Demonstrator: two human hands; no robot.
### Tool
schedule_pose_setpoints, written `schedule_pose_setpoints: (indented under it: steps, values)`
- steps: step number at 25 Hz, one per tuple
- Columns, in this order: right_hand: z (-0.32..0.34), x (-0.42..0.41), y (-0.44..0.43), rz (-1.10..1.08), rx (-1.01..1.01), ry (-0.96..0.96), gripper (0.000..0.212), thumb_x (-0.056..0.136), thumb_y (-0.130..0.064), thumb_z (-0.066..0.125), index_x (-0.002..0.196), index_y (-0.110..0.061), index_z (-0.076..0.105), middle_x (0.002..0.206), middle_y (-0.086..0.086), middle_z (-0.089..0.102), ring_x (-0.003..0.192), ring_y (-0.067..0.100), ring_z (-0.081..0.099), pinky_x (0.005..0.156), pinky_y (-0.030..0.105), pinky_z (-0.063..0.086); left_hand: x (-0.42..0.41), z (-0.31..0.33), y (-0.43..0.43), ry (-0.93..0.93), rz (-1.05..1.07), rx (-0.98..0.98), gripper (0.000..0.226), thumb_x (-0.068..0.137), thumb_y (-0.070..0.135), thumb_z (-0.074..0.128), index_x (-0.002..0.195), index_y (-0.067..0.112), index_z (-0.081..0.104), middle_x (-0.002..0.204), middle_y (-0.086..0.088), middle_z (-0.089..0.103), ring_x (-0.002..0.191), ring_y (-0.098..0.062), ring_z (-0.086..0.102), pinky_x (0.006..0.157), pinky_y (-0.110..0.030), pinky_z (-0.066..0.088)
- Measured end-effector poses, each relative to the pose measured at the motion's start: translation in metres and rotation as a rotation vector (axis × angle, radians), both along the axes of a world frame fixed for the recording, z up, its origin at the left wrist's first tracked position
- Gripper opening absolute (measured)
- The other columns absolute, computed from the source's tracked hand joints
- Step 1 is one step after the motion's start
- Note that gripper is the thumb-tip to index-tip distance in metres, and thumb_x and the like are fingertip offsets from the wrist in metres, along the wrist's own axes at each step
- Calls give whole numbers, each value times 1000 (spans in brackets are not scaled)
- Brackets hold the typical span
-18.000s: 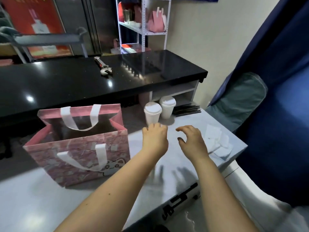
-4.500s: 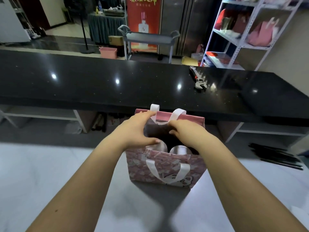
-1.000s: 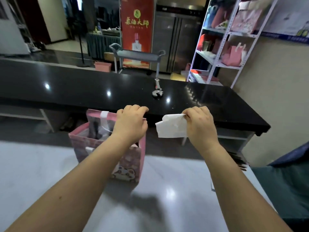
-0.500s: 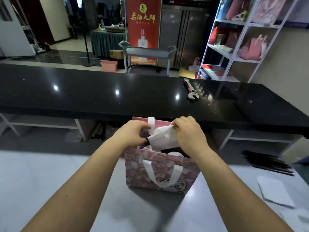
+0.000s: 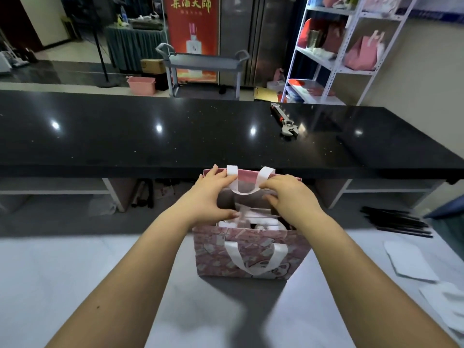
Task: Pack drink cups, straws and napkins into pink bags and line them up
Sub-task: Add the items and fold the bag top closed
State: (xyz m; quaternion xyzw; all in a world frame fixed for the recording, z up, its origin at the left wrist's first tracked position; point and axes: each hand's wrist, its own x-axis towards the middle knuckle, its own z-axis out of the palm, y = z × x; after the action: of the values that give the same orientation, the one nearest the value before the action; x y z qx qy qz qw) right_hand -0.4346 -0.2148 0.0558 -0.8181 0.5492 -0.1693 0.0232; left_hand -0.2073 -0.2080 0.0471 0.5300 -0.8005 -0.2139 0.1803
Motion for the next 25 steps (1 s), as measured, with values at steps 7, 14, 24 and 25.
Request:
schedule_pose_setpoints:
  steps: [7,14,24,25]
  values:
    - [-5,-64,41,-105,-53,-626,23,88,-11,66,102,-28,70,97,-17,67,95,6,62,82,20,50,23,-12,36,818,250,-2,45,77,33,77,120,36,65,128,9,63,125,-11,54,101,-42,47]
    - [-59,-94,71,59,569,-1199,47,76,-26,72,120,-15,63,113,-1,71,108,19,64,82,26,55,23,-69,93,1053,319,146,67,58,42,89,119,28,65,114,-2,71,104,-19,67,82,-30,56]
    - [-77,-69,77,-72,342,-1351,18,92,-3,55,92,-15,68,80,-10,74,75,1,68,66,13,53,-18,-84,112,1188,475,-22,14,79,20,71,92,22,77,93,-2,75,86,-11,70,70,-20,55]
    - [-79,-70,78,-49,359,-1348,18,93,-1,54,89,-14,66,77,-10,73,73,1,67,65,14,52,-18,-86,115,1202,476,-19,13,78,19,72,91,21,76,93,-3,75,87,-12,70,70,-20,55]
